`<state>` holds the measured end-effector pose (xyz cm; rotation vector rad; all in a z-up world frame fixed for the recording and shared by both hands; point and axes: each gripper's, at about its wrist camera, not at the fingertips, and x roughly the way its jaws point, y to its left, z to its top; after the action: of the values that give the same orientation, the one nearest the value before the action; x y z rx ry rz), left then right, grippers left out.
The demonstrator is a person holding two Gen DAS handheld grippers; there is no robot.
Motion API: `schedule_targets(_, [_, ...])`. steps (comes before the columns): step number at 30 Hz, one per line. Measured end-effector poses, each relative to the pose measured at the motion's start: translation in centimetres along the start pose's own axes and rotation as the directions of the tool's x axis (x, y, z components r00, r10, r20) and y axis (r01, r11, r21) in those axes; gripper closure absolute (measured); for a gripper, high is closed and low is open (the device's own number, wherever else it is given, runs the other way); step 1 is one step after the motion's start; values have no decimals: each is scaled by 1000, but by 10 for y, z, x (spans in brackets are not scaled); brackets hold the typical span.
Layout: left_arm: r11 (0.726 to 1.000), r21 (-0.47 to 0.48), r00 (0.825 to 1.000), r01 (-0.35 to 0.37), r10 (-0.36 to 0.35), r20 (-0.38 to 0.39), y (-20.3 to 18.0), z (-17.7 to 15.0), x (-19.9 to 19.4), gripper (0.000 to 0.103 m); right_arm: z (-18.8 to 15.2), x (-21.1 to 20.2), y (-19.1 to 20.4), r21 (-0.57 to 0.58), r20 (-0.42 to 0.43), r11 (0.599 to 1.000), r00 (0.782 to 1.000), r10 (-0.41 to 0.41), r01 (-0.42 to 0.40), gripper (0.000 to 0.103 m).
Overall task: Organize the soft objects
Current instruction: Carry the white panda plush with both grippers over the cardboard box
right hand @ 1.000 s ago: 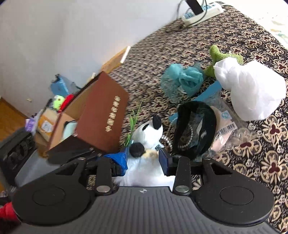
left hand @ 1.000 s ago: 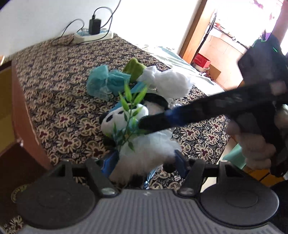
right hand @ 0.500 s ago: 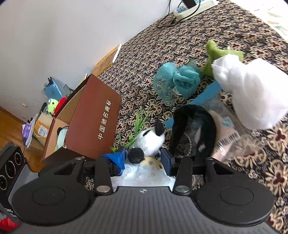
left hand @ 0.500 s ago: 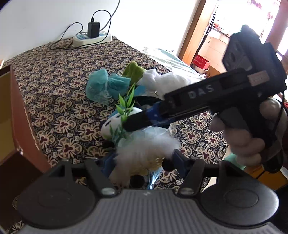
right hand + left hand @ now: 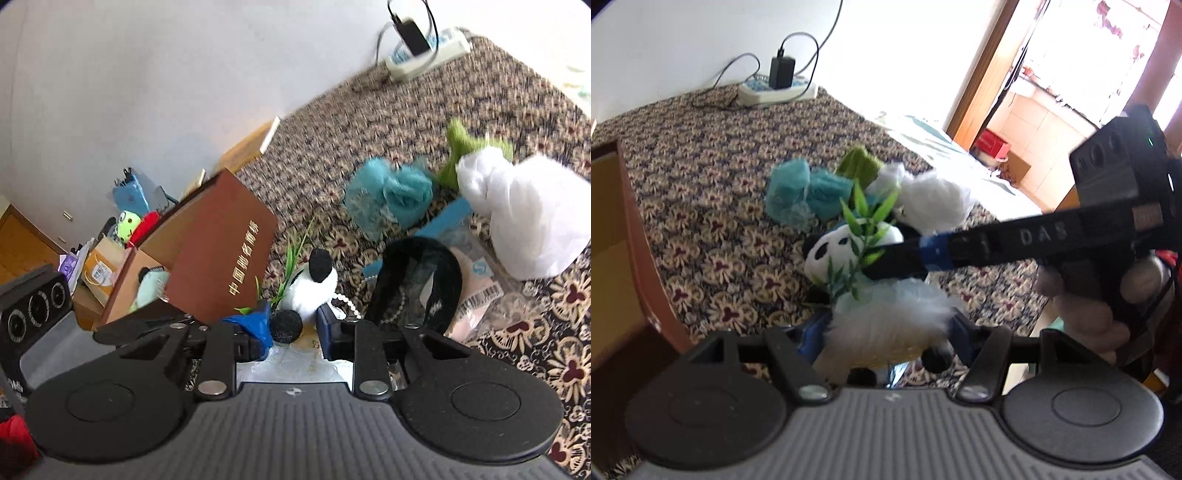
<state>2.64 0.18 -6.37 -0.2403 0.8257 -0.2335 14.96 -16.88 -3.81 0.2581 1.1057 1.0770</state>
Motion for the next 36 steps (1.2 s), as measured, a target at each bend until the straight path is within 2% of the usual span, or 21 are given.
schedule_targets(4, [999, 33, 996, -6, 3, 92, -6, 17, -27, 38, 9, -18, 24, -79, 98, 997, 995, 9, -1, 96])
schedule_targets(7, [998, 55, 983, -35, 25, 180, -4, 35, -54, 38, 27, -28, 46, -146, 185, 989, 981, 60, -33, 96])
schedule_targets(12, [992, 38, 941, -123, 105, 322, 18, 59, -109, 38, 62, -19, 93, -286, 280, 952, 941, 189, -107, 96])
schedule_targets(16, [979, -13, 907, -205, 195, 374, 52, 63, -143, 38, 83, 17, 130, -400, 269, 902, 920, 285, -163, 96])
schedule_targets(20, [950, -64, 890, -305, 309, 336, 96, 52, -156, 38, 90, 71, 162, -502, 193, 845, 928, 318, -185, 96])
schedule_targets(23, [935, -123, 896, -334, 355, 267, 133, 41, -154, 38, 92, 114, 181, -567, 116, 799, 941, 318, -200, 97])
schedule_targets(26, [911, -152, 891, -384, 409, 196, 163, 28, -147, 38, 93, 151, 197, -602, 37, 771, 957, 287, -208, 98])
schedule_targets(30, [891, -189, 893, -413, 437, 108, 196, 22, -136, 38, 91, 189, 210, -624, -60, 750, 971, 232, -218, 98])
schedule_targets(36, [850, -193, 869, -491, 495, -32, 234, 14, -121, 38, 77, 227, 220, -675, -126, 714, 983, 137, -186, 100])
